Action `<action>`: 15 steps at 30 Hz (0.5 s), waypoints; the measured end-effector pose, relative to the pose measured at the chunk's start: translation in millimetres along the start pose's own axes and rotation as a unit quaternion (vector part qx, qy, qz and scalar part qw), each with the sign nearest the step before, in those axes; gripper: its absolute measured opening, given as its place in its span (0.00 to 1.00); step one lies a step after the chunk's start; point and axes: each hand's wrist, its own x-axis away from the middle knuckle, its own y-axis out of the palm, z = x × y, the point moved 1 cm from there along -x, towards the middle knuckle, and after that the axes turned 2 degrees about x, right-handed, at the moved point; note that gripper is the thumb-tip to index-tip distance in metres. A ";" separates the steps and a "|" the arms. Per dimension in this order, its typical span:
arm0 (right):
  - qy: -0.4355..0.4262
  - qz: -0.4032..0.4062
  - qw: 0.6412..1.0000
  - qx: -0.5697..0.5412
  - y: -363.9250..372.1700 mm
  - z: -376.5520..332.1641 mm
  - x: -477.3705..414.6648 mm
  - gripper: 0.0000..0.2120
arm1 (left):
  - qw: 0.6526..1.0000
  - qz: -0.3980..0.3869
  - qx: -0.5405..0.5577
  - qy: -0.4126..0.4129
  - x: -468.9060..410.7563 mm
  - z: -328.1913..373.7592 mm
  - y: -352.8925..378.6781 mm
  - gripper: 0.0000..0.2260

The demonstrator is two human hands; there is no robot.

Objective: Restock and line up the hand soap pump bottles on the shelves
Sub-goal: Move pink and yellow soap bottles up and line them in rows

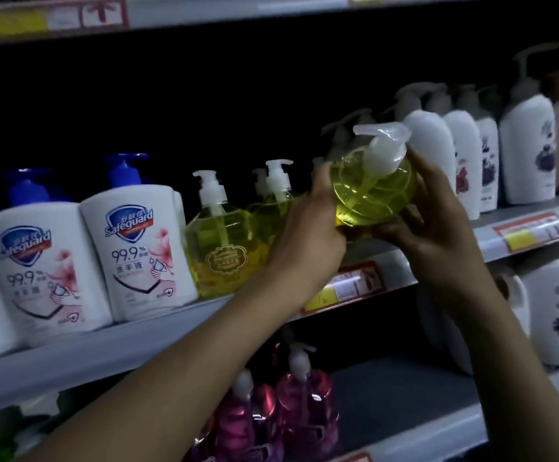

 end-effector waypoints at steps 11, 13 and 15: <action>0.028 -0.059 0.997 0.032 -11.3 24.7 -10.9 0.40 | 0.998 -0.016 -0.018 -0.055 -14.3 -3.6 26.6 0.37; 0.050 -0.058 0.997 0.002 -14.7 23.4 -10.3 0.37 | 0.997 -0.013 -0.023 -0.079 -17.5 -3.5 26.2 0.32; 0.061 -0.058 0.996 0.017 -15.1 23.5 -10.5 0.34 | 0.995 -0.011 -0.044 -0.089 -15.3 -2.3 27.1 0.29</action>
